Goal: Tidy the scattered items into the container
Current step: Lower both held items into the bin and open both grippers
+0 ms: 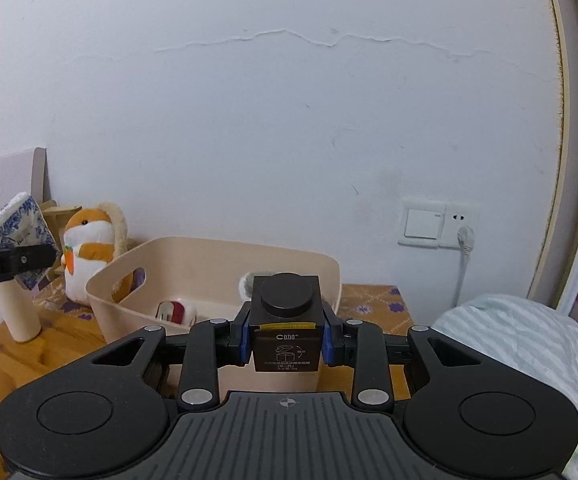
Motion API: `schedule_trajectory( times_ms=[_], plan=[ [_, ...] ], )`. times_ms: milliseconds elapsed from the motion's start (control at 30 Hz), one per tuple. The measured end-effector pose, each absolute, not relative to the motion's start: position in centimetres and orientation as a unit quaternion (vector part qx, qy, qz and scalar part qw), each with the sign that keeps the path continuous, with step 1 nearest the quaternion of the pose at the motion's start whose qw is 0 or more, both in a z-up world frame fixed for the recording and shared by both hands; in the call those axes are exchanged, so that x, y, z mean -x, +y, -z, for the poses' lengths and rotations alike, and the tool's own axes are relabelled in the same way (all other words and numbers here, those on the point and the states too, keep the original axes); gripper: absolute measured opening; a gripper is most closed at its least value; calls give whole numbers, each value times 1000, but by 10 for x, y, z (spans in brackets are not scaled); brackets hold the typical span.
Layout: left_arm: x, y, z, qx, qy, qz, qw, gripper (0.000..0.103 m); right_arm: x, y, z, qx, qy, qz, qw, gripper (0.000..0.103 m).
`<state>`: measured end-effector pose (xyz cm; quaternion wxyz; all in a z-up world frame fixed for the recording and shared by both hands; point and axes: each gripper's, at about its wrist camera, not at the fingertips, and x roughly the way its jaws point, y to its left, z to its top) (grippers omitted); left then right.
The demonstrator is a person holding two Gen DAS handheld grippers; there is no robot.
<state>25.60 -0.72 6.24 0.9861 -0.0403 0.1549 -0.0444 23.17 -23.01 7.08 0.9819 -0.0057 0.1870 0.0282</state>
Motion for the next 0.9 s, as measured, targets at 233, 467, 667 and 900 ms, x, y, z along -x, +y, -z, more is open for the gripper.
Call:
schedule_trajectory(
  times_ms=[233, 467, 667, 900],
  plan=[
    [-285, -7, -71, 35, 154, 35, 987, 13, -258, -227, -78, -12, 185, -32, 982, 29],
    [-316, -7, -65, 30, 180, 34, 983, 13, -286, -225, -77, -18, 192, -33, 981, 29],
    [-347, -18, -46, 9, 219, 30, 975, 13, -318, -219, -61, -25, 218, -31, 975, 29],
    [-381, -34, -18, 0, 273, 37, 961, 13, -342, -215, -45, -22, 242, -29, 970, 29]
  ],
)
